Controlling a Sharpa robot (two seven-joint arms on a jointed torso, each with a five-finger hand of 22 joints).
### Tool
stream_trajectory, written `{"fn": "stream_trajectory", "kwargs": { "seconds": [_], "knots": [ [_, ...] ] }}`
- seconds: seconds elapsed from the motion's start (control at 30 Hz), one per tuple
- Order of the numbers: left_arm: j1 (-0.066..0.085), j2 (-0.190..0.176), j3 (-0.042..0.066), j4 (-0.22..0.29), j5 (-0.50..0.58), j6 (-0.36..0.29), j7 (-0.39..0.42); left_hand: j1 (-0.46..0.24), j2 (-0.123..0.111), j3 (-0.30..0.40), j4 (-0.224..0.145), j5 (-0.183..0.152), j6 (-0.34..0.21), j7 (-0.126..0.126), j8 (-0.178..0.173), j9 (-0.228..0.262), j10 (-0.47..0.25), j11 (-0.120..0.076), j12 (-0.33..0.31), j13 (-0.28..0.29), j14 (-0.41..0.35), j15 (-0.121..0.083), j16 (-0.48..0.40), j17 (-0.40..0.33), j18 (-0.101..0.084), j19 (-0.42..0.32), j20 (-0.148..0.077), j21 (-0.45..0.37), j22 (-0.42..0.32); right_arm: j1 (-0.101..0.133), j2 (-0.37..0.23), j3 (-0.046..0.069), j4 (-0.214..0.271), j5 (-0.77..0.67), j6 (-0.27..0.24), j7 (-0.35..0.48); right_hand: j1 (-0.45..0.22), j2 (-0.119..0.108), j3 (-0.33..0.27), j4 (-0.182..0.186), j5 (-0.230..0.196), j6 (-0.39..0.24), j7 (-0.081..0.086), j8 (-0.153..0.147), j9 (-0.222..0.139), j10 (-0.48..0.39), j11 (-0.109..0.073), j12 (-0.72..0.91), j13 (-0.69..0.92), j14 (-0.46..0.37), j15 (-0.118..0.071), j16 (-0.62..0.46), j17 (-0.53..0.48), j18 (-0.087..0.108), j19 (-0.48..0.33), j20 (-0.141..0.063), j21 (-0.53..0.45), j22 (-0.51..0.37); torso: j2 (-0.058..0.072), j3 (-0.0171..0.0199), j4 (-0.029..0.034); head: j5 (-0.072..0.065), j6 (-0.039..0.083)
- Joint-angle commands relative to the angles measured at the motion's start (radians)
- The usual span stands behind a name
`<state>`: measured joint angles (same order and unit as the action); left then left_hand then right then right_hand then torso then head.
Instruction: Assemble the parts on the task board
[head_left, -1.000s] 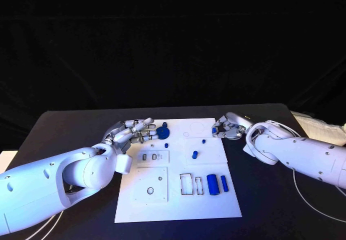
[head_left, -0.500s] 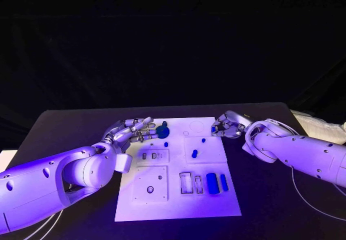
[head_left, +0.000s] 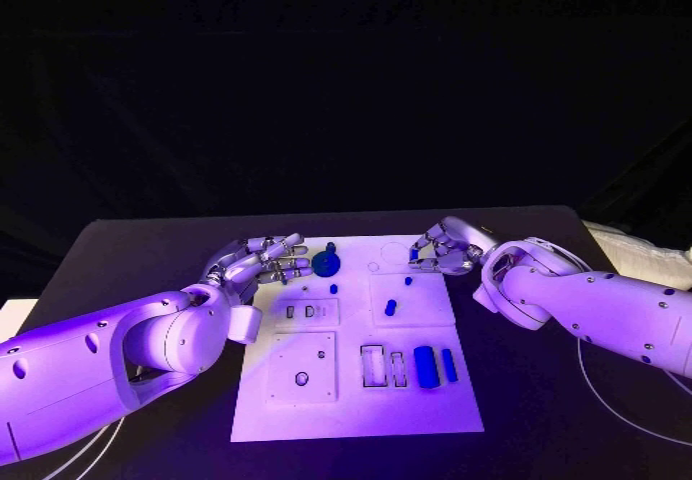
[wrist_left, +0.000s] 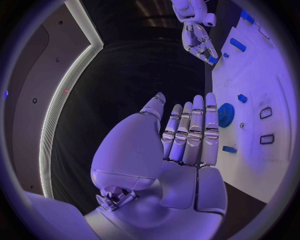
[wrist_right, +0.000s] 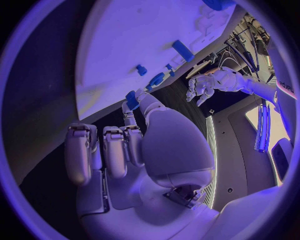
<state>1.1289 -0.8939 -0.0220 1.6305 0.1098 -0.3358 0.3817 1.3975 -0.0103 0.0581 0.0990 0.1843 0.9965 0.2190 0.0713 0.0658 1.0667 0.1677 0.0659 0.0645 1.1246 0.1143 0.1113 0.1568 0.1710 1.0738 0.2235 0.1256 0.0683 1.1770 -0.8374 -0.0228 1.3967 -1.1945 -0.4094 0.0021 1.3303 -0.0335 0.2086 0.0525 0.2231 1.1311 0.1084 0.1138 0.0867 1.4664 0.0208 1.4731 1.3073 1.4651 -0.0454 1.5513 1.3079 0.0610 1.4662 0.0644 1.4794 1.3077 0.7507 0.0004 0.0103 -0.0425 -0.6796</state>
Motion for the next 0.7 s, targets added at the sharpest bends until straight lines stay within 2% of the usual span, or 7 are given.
{"fn": "stream_trajectory", "kwargs": {
  "seconds": [0.03, 0.17, 0.4, 0.43, 0.47, 0.6, 0.7],
  "knots": [
    [0.0, 0.0, 0.001, -0.014, -0.008, 0.019, 0.014, 0.003, 0.008, -0.002, -0.007, -0.004, -0.004, 0.003, -0.004, 0.0, -0.007, 0.001, -0.002, 0.001, 0.002, 0.006, -0.007, 0.001, 0.011, 0.009, 0.002, -0.005, -0.001, 0.008, 0.007, 0.001, 0.044, -0.037, -0.023, -0.088, 0.006, 0.01, 0.013, -0.007, 0.009, 0.021, -0.015, 0.001, 0.0, 0.056, -0.007, 0.0, 0.204, 0.097, -0.007, 0.002, 0.22, -0.017, 0.004, -0.007, 0.007, 0.053, -0.003, -0.0026, 0.0048, 0.003, 0.0],
    [0.0, -0.004, 0.001, -0.028, -0.009, 0.018, 0.019, 0.005, 0.009, -0.001, -0.009, -0.003, -0.004, 0.002, -0.004, 0.0, -0.007, 0.001, -0.002, 0.001, 0.002, 0.006, -0.007, 0.002, 0.011, 0.009, 0.002, -0.006, -0.001, 0.012, 0.03, 0.001, 0.084, -0.109, -0.013, -0.136, 0.008, 0.012, 0.015, -0.008, 0.009, 0.021, -0.015, 0.0, 0.0, 0.054, -0.007, -0.004, 0.202, 0.096, -0.008, 0.002, 0.217, -0.017, 0.004, -0.007, 0.007, 0.053, -0.006, -0.0054, 0.0091, 0.01, -0.005],
    [0.001, -0.008, 0.001, -0.037, -0.009, 0.018, 0.025, 0.006, 0.01, 0.0, -0.01, -0.003, -0.003, 0.002, -0.004, 0.0, -0.007, 0.0, -0.002, 0.001, 0.002, 0.005, -0.008, 0.002, 0.012, 0.009, 0.001, -0.006, -0.001, 0.0, 0.108, -0.001, 0.143, -0.237, -0.007, -0.212, 0.005, 0.015, 0.019, -0.009, 0.002, 0.019, -0.014, -0.002, -0.001, 0.049, -0.007, -0.014, 0.196, 0.095, -0.008, -0.001, 0.21, -0.017, 0.004, -0.009, 0.006, 0.053, -0.008, -0.0145, 0.021, 0.034, -0.028],
    [0.001, -0.008, 0.001, -0.038, -0.009, 0.018, 0.026, 0.006, 0.01, 0.0, -0.01, -0.003, -0.003, 0.002, -0.004, 0.0, -0.007, 0.0, -0.002, 0.001, 0.002, 0.005, -0.008, 0.002, 0.012, 0.009, 0.001, -0.006, -0.001, -0.003, 0.119, -0.002, 0.147, -0.253, -0.006, -0.22, 0.005, 0.015, 0.019, -0.009, 0.002, 0.019, -0.014, -0.002, -0.001, 0.049, -0.007, -0.014, 0.195, 0.095, -0.008, -0.001, 0.21, -0.017, 0.004, -0.009, 0.006, 0.052, -0.009, -0.0156, 0.0208, 0.038, -0.03],
    [0.001, -0.009, 0.001, -0.039, -0.009, 0.018, 0.026, 0.006, 0.01, 0.0, -0.01, -0.003, -0.003, 0.002, -0.004, 0.0, -0.007, 0.0, -0.002, 0.001, 0.002, 0.005, -0.008, 0.002, 0.012, 0.009, 0.001, -0.006, -0.001, -0.006, 0.131, -0.003, 0.15, -0.268, -0.005, -0.227, 0.005, 0.015, 0.019, -0.009, 0.002, 0.019, -0.014, -0.002, -0.001, 0.049, -0.007, -0.015, 0.195, 0.095, -0.008, -0.001, 0.21, -0.017, 0.004, -0.009, 0.006, 0.052, -0.009, -0.0148, 0.0198, 0.043, -0.032],
    [0.001, -0.01, 0.001, -0.042, -0.009, 0.016, 0.029, 0.008, 0.012, 0.001, -0.012, -0.003, -0.003, 0.001, -0.004, 0.0, -0.006, 0.0, -0.002, 0.001, 0.003, 0.005, -0.008, 0.003, 0.012, 0.01, 0.001, -0.007, -0.001, -0.019, 0.175, -0.007, 0.15, -0.319, 0.002, -0.247, 0.005, 0.016, 0.021, -0.009, 0.002, 0.018, -0.014, -0.003, -0.001, 0.048, -0.007, -0.017, 0.194, 0.094, -0.008, -0.003, 0.207, -0.016, 0.004, -0.009, 0.006, 0.052, -0.007, -0.0177, 0.0231, 0.049, -0.038],
    [0.001, -0.012, 0.001, -0.042, -0.009, 0.015, 0.03, 0.008, 0.012, 0.001, -0.012, -0.003, -0.003, 0.001, -0.004, 0.0, -0.006, 0.0, -0.002, 0.001, 0.003, 0.005, -0.008, 0.003, 0.012, 0.01, 0.001, -0.007, -0.001, -0.033, 0.203, -0.011, 0.141, -0.344, 0.009, -0.259, 0.005, 0.016, 0.021, -0.009, 0.002, 0.018, -0.014, -0.003, -0.001, 0.048, -0.007, -0.017, 0.194, 0.094, -0.008, -0.003, 0.207, -0.016, 0.004, -0.009, 0.006, 0.052, -0.007, -0.0177, 0.0215, 0.056, -0.042]
  ]
}}
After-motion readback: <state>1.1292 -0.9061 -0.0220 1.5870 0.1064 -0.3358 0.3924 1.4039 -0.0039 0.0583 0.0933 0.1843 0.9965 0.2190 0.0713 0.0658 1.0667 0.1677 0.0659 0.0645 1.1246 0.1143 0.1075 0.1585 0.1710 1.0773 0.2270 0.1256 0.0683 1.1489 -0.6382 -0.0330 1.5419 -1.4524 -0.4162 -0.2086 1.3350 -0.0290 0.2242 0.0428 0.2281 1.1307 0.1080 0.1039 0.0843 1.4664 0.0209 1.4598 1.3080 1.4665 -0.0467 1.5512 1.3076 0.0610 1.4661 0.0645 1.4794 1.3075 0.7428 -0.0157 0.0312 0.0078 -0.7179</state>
